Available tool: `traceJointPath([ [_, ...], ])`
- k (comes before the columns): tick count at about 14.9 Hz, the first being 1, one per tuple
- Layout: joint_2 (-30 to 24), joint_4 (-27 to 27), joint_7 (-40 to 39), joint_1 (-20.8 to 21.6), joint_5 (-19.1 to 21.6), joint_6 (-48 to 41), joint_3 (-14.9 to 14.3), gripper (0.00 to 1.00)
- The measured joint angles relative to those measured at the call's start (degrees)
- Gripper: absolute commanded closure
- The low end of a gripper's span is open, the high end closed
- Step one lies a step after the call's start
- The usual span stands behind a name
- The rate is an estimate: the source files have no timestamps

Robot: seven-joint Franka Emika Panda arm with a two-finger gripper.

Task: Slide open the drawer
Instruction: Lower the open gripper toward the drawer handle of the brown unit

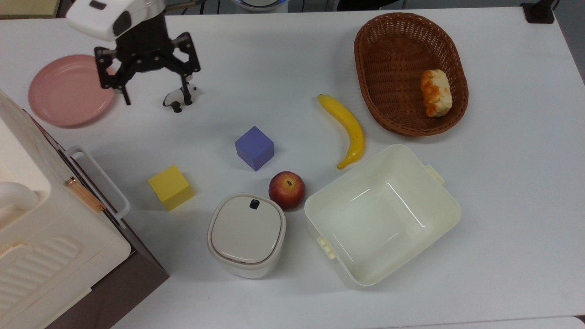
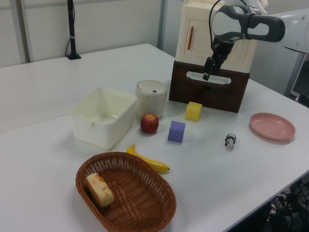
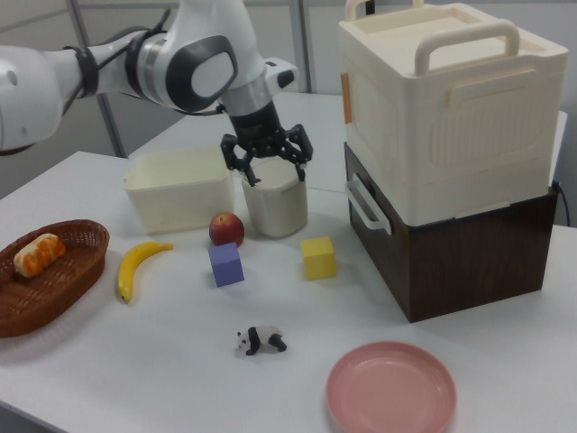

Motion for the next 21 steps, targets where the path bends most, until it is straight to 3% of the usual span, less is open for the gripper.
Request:
traceJointPath([
  [5,4.78,4.38,-0.07,-2.4,-0.14,1.76,0.0,0.0],
  [14,9.57,5.27,-0.08,-2.62,-2.42,9.48,0.08,0.0],
  [21,12.77,8.54,-0.14,-3.48,-2.56,10.01,0.05,0.0],
])
